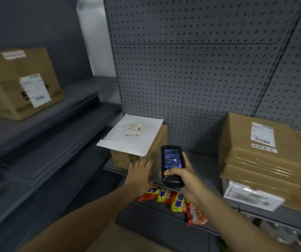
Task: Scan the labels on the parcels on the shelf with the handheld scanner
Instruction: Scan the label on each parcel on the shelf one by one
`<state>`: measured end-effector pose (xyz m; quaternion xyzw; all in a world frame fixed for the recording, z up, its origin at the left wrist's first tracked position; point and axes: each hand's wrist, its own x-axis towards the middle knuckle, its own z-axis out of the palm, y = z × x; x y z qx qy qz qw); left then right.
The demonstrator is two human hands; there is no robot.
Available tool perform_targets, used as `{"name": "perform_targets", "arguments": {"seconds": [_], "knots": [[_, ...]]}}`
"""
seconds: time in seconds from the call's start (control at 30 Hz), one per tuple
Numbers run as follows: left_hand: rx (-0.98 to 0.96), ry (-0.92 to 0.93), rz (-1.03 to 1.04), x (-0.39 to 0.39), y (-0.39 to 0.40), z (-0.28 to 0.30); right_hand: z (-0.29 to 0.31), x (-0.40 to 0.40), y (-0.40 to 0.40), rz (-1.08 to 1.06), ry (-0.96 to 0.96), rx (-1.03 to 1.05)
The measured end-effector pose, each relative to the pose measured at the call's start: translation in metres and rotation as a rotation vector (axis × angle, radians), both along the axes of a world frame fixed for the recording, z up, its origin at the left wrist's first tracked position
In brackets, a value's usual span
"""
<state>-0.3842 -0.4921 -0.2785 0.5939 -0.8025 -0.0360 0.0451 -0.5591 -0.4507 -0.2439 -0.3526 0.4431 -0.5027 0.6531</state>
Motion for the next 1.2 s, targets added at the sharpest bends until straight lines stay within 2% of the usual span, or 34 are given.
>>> {"name": "perform_targets", "arguments": {"seconds": [0.17,0.53,0.77,1.03,1.2], "knots": [[-0.037,0.117,0.067,0.045,-0.031,0.000,-0.012,0.043,-0.018,0.057,0.098,-0.017],[-0.060,0.224,0.011,0.144,-0.151,0.008,-0.008,0.139,-0.103,-0.122,0.104,-0.018],[0.062,0.262,0.121,0.178,-0.216,0.010,-0.018,0.181,-0.128,-0.216,0.073,0.046],[0.340,0.520,0.410,0.169,-0.253,-0.004,-0.031,0.192,-0.142,-0.282,0.095,0.106],[0.375,0.567,0.454,0.168,-0.265,-0.004,-0.035,0.195,-0.149,-0.297,0.108,0.153]]}}
